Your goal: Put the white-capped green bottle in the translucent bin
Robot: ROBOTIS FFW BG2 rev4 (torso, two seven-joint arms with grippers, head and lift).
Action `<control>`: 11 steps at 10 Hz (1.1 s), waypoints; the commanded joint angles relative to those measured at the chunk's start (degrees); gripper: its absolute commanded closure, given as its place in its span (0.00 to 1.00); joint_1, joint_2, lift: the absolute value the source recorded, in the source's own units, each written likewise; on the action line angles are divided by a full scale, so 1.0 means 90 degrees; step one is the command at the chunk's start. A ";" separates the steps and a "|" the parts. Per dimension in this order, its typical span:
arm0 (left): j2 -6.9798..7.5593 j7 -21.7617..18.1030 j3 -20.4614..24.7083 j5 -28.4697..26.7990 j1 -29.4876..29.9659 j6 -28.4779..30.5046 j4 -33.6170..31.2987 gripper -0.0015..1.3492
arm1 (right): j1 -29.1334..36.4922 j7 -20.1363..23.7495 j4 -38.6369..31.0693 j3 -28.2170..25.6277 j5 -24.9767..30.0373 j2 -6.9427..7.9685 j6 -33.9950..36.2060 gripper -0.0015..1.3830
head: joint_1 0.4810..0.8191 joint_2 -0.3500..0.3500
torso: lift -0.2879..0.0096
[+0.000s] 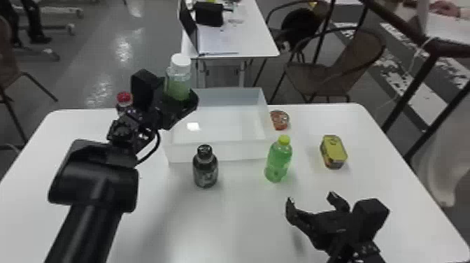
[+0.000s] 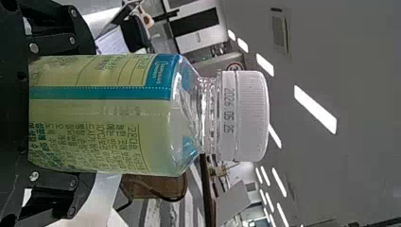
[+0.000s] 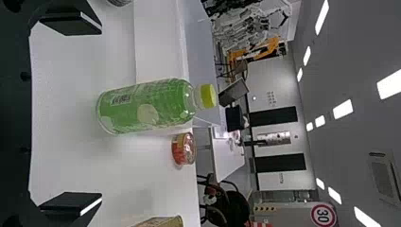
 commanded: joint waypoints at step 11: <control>-0.0033 -0.0629 -0.0226 -0.1337 -0.1134 -0.0820 0.1890 0.06 | -0.0203 0.0117 0.0164 0.0051 -0.0039 -0.0077 0.0005 0.04 | 0.63 0.31 | 0.66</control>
